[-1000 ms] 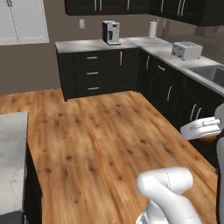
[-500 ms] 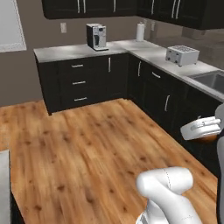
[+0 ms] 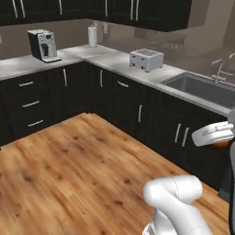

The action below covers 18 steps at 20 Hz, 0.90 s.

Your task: Take the bell pepper, bell pepper, and orange from the freezer and place them in the bowl on the counter.

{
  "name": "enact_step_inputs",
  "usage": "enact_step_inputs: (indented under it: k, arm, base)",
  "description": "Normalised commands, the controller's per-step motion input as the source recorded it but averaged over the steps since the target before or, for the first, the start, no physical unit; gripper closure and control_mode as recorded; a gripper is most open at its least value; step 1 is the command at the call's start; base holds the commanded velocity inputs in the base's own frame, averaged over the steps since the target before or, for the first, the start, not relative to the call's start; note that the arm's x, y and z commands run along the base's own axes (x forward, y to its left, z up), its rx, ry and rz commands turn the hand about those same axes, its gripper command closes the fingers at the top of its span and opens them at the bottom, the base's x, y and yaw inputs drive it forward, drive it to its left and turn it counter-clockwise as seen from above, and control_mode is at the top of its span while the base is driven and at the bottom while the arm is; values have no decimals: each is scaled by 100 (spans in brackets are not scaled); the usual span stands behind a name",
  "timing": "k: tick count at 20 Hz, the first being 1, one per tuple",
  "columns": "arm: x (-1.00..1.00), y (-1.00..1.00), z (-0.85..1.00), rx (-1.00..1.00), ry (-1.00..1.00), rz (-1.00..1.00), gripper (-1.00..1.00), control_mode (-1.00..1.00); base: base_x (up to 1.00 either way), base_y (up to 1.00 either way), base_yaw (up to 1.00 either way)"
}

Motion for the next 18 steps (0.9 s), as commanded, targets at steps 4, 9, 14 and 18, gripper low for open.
enact_step_inputs:
  k: [4,9,14,18]
  arm:
    - [0,0,0,0,0,0,100,100]
    - [0,0,0,0,0,0,100,100]
    - [0,0,0,0,0,0,100,100]
    - [0,0,0,0,0,0,100,100]
  base:
    - [71,0,-57]
    - [70,0,-58]
    - [67,0,-59]
    - [74,0,-56]
